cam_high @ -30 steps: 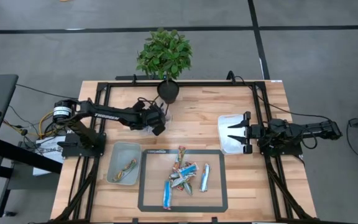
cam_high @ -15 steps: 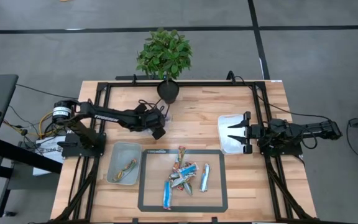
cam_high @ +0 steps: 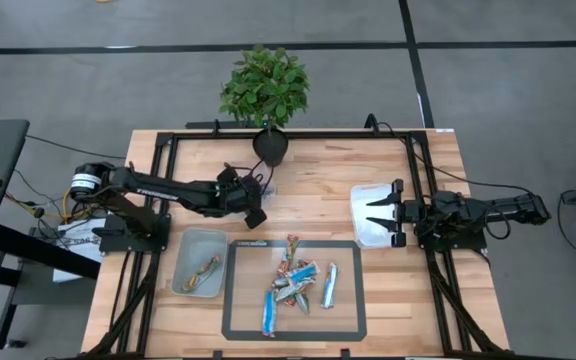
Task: Pick and place Granola Bars by type
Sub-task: Put the yellow granola bar into the gray bin
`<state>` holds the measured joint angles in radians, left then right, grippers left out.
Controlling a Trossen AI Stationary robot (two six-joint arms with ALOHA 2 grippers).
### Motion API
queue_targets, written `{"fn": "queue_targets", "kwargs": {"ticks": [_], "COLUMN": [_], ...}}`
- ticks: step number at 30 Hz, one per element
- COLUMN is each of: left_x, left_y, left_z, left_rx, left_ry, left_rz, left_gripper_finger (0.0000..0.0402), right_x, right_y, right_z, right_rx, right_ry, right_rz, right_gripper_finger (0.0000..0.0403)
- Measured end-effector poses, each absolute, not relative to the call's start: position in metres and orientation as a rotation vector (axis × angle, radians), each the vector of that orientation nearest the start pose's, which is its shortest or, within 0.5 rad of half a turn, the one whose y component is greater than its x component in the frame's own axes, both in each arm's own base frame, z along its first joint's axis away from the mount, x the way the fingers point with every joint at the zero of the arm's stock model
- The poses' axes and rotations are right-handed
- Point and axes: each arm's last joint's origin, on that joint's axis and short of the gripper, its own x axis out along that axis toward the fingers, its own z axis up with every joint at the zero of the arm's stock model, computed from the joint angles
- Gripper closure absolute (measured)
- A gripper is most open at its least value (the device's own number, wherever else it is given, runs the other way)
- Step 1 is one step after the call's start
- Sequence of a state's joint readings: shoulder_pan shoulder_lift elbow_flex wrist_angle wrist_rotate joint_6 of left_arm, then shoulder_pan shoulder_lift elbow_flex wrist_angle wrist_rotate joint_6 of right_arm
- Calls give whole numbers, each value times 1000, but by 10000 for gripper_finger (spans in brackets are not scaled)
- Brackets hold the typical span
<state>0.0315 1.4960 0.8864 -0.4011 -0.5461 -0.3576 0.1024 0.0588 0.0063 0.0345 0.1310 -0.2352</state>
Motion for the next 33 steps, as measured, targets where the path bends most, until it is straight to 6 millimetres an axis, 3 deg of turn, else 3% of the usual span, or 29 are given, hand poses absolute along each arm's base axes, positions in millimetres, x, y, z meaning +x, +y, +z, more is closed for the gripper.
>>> {"fn": "queue_targets", "kwargs": {"ticks": [17,24,29,33], "left_x": [285,289,280,274], "left_y": [14,-47,-97,-125], "left_z": [198,203,203,199], "left_rx": [-50,2,34,37], "left_ry": [866,779,764,763], "left_rz": [662,446,240,109], "left_gripper_finger": [205,205,205,205], "right_x": [101,101,101,101], "right_y": [7,7,7,7], "right_z": [164,164,165,164], "right_rx": [-237,-237,-237,-237], "right_ry": [21,20,20,21], "right_rz": [-27,-26,-26,-27], "right_gripper_finger": [232,232,232,232]}}
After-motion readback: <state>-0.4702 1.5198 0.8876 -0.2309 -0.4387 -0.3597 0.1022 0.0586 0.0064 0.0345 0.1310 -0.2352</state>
